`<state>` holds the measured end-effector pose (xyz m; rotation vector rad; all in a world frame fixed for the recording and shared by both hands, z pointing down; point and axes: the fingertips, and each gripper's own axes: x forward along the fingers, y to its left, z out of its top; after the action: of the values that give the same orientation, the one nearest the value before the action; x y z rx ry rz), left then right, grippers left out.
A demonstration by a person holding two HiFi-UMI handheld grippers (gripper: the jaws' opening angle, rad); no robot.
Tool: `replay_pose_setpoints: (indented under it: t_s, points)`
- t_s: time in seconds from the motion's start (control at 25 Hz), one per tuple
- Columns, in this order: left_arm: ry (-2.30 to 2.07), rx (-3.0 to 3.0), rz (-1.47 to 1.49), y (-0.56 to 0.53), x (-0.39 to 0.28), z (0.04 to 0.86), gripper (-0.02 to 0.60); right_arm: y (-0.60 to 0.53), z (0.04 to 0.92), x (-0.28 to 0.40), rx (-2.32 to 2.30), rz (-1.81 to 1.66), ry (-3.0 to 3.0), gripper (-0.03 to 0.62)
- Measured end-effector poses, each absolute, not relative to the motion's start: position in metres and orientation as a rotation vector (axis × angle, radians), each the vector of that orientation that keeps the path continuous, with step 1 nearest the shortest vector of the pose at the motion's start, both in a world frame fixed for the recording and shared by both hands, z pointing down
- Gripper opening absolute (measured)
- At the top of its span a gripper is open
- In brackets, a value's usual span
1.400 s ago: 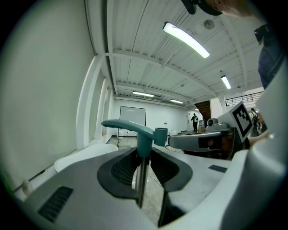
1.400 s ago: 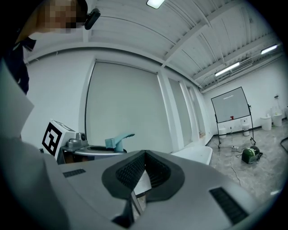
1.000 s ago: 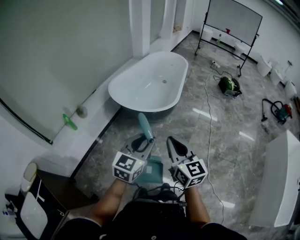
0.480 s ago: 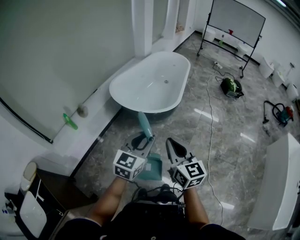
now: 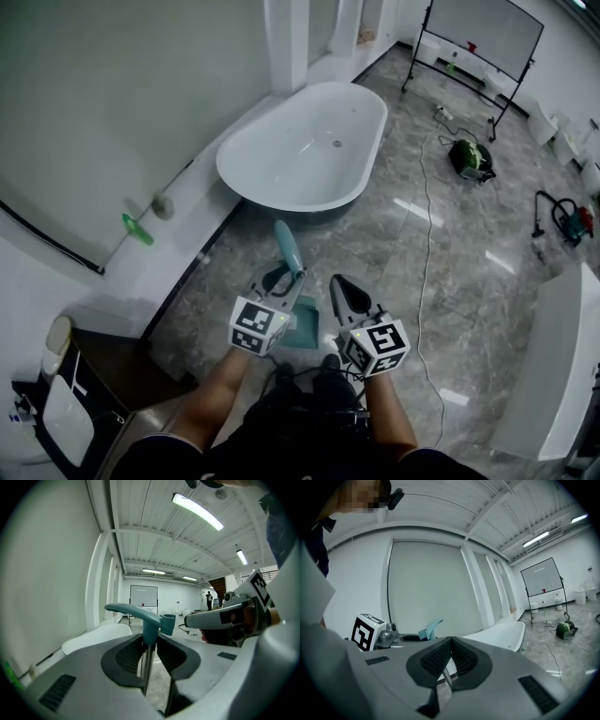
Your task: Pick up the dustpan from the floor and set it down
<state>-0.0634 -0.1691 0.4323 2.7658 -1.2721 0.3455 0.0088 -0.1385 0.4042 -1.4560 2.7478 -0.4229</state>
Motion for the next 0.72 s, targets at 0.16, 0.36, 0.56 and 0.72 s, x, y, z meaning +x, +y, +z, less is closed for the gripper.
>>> replay_pose_setpoints:
  t_s: [0.16,0.36,0.56,0.72]
  points:
    - [-1.266,2.754,0.43,-0.181,-0.061,0.469,0.106,-0.151,0.426,0.015,-1.477,-0.458,2.762,0.006]
    - [-1.25,2.715,0.545,-0.202,-0.056,0.523,0.106,-0.169,0.46,0.027,-1.503,-0.55,2.765,0.006]
    - [-1.226,2.681,0.643,-0.226,-0.045,0.577,0.107,-0.188,0.497,0.044,-1.541,-0.609,2.795,0.006]
    - [-1.241,2.655,0.701,-0.251,-0.036,0.618,0.106,-0.206,0.526,0.056,-1.557,-0.649,2.798,0.006]
